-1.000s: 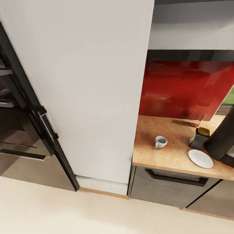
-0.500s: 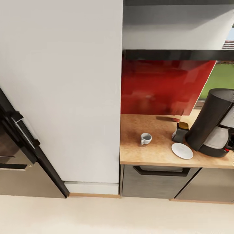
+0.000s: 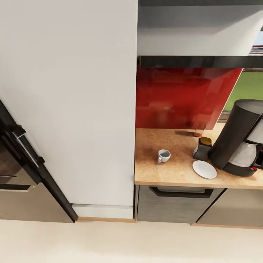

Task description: Set up a coffee station on the kitchen countertop: keep the coffee maker on the countertop, move the bottle of coffee from the kitchen shelf to the counter next to the coffee maker, place a paper coffee filter on top of the coffee maker, put the saucer next to the coffee maker with the coffee cup on the saucer, and place the electric kettle next to the coffee maker.

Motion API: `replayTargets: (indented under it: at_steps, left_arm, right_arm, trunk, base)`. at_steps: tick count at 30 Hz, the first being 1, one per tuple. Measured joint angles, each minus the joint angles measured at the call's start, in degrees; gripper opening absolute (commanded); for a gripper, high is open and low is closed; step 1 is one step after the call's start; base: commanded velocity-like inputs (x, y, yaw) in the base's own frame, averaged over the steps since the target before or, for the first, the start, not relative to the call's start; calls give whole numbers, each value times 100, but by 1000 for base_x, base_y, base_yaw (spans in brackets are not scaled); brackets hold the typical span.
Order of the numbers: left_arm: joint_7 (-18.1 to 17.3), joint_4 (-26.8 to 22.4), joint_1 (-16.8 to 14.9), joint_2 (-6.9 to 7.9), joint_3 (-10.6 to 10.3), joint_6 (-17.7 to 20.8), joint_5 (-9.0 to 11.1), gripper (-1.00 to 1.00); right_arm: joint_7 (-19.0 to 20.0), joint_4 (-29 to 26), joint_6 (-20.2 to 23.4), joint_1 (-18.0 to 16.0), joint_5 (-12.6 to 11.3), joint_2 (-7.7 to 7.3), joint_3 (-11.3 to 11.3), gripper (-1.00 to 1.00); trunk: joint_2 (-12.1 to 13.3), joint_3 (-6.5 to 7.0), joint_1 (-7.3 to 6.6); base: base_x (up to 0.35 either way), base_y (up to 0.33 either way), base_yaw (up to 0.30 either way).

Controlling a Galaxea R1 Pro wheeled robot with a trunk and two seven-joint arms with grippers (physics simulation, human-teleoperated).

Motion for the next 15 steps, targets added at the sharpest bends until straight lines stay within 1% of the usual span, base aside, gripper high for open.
replayTargets:
  at_steps: [5, 10, 13, 15]
  left_arm:
    - [7, -5, 0, 1, -2, 1, 0, 100]
    - [10, -1, 0, 11, -4, 0, 5, 100]
    - [14, 7, 4, 16, -3, -6, 13, 100]
    - [16, 16, 7, 17, -3, -8, 16, 100]
  right_arm:
    - [4, -454, 5, 0, 5, 11, 8, 100]
    - [4, -597, 2, 0, 1, 15, 11, 100]
    - [4, -817, -1, 0, 0, 12, 8, 100]
    - [-2, -1089, -6, -1, 0, 9, 13, 100]
  trunk:
    - [0, 0, 0]
    - [0, 0, 0]
    - [0, 0, 0]
    - [0, 0, 0]
  base:
    - [0, 0, 0]
    - [0, 0, 0]
    - [0, 0, 0]
    - [0, 0, 0]
